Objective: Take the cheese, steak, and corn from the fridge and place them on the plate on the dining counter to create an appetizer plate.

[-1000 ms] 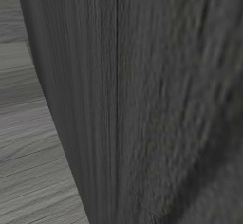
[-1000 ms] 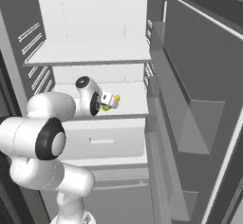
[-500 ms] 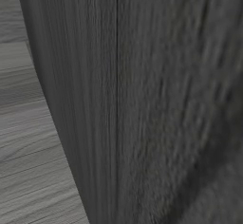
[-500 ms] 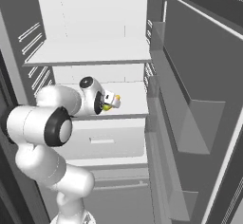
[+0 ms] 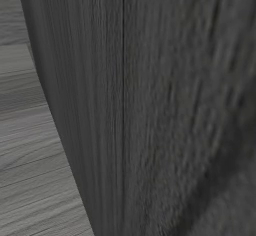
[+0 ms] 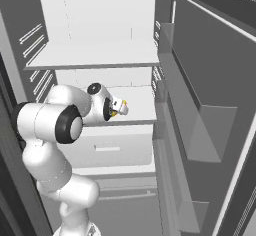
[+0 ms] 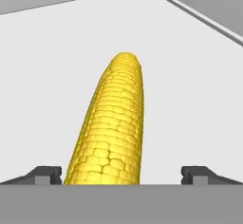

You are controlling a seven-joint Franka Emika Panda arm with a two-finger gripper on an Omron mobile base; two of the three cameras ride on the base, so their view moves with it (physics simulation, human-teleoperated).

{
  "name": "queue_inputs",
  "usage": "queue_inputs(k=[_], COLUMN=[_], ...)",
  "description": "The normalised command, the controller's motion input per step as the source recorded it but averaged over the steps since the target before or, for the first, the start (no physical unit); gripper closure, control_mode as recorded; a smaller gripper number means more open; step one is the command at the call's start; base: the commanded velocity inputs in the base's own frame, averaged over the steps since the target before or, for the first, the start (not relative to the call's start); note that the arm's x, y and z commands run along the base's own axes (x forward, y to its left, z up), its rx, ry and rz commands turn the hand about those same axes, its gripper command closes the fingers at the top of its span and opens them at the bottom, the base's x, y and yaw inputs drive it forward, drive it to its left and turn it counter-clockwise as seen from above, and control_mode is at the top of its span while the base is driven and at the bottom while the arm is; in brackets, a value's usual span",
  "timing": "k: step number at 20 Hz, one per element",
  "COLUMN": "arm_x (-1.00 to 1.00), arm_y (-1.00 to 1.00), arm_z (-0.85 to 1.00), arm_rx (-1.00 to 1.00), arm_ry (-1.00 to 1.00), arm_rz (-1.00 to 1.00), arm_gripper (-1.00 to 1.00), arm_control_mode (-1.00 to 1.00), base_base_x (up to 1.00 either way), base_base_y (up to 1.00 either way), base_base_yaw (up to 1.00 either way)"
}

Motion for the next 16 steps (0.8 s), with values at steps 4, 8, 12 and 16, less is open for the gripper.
queue_inputs(k=[4,8,12,16], arm_x=[0.17,0.18,0.11,0.00], arm_y=[0.00,0.00,0.00,0.00], arm_z=[-0.27,-0.28,-0.25,-0.02], arm_rx=[0.00,0.00,0.00,0.00], arm_ry=[0.00,0.00,0.00,0.02], arm_rz=[0.00,0.00,0.00,0.00], arm_gripper=[-1.00,-1.00,1.00,1.00], arm_control_mode=[-1.00,-1.00,-1.00,-1.00], base_base_x=[0.00,0.00,0.00,0.00], base_base_y=[0.00,0.00,0.00,0.00], base_base_yaw=[0.00,0.00,0.00,0.00])
